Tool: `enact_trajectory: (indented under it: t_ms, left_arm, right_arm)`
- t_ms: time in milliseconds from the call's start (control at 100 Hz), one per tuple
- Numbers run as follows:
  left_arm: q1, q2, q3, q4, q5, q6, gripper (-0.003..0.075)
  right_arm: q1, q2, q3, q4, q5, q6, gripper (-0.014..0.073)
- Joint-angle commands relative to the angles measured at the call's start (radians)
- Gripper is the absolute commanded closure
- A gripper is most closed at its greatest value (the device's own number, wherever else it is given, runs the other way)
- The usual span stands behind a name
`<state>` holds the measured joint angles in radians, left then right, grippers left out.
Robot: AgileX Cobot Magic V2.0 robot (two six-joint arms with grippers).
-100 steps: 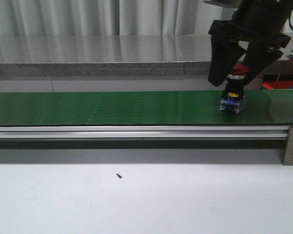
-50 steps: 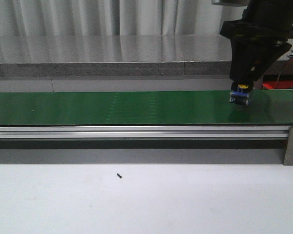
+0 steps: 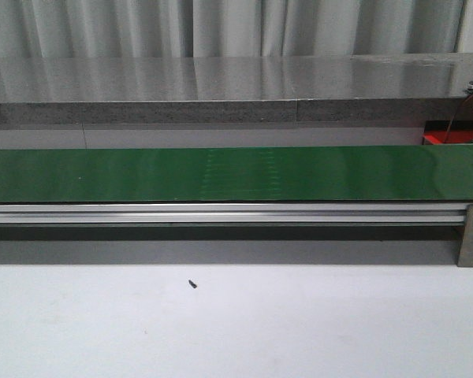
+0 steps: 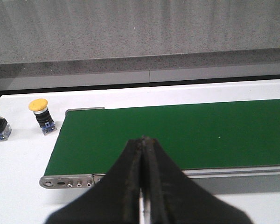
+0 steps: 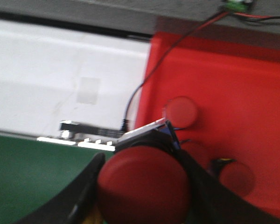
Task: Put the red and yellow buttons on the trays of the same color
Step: 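Lower the red button into the red tray and open the right gripper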
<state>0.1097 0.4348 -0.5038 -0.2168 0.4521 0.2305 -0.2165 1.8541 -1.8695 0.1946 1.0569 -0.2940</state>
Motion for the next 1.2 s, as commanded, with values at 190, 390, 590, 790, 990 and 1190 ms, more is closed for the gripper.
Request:
enact_trajectory:
  t_ms: [190, 390, 590, 790, 990, 1190]
  left_arm:
    - [-0.005, 0.006, -0.027, -0.008, -0.076, -0.004, 0.074]
    - [-0.005, 0.006, -0.027, -0.008, -0.076, -0.004, 0.074]
    - [-0.005, 0.006, -0.027, -0.008, -0.076, -0.004, 0.0739]
    - [-0.005, 0.006, -0.027, -0.008, -0.076, -0.004, 0.074]
    - [-0.005, 0.006, -0.027, -0.008, -0.076, -0.004, 0.074]
    - [-0.005, 0.006, -0.027, -0.008, -0.076, -0.004, 0.074]
  right_arm:
    - [-0.138, 0.105, -0.143, 0.009, -0.084, 0.002, 0.0396]
    - [-0.169, 0.239, -0.228, 0.013, -0.077, 0.002, 0.0396]
    - [-0.169, 0.323, -0.257, 0.067, -0.083, 0.002, 0.0396]
    - [-0.168, 0.361, -0.257, 0.085, -0.085, 0.001, 0.0396]
    - [-0.167, 0.39, -0.257, 0.091, -0.069, 0.001, 0.0391]
    - [-0.167, 0.394, -0.257, 0.092, -0.077, 0.001, 0.0225]
